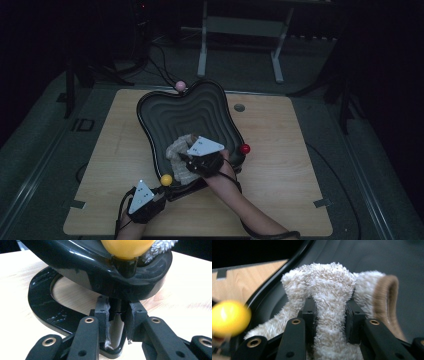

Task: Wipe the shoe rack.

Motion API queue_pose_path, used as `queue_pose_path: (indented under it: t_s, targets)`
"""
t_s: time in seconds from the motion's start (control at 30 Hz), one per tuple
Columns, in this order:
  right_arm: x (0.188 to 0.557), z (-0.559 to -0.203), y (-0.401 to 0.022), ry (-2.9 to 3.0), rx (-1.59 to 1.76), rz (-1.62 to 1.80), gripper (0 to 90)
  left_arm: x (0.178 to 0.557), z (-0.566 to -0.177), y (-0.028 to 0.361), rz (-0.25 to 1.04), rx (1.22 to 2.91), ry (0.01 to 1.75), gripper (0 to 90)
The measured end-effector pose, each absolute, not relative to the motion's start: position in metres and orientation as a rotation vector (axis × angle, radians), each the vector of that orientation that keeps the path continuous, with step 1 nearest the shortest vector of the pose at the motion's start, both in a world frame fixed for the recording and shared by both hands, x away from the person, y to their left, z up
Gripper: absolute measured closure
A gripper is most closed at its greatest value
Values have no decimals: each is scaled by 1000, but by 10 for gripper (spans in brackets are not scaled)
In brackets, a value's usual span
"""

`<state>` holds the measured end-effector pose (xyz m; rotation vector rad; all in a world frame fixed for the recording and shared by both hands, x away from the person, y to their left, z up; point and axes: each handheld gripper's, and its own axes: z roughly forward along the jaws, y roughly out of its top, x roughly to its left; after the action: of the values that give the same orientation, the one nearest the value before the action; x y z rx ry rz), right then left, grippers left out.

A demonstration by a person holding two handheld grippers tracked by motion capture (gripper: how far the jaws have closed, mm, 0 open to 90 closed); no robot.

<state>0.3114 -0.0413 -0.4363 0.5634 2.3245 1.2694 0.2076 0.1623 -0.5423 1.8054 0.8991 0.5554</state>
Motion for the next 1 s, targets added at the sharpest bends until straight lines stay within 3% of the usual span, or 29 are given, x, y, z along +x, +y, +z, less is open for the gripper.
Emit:
queue_pose_path:
  t_s: [0.53, 0.83, 1.0]
  targets:
    - [391, -350, 19, 2229, 607, 1357, 671, 208, -543, 162, 564, 1806, 892, 741]
    - [422, -358, 43, 2241, 663, 1221, 670, 207, -543, 162, 572, 1809, 889, 742]
    - [417, -375, 44, 2260, 644, 1222, 670, 207, -543, 162, 570, 1807, 895, 742]
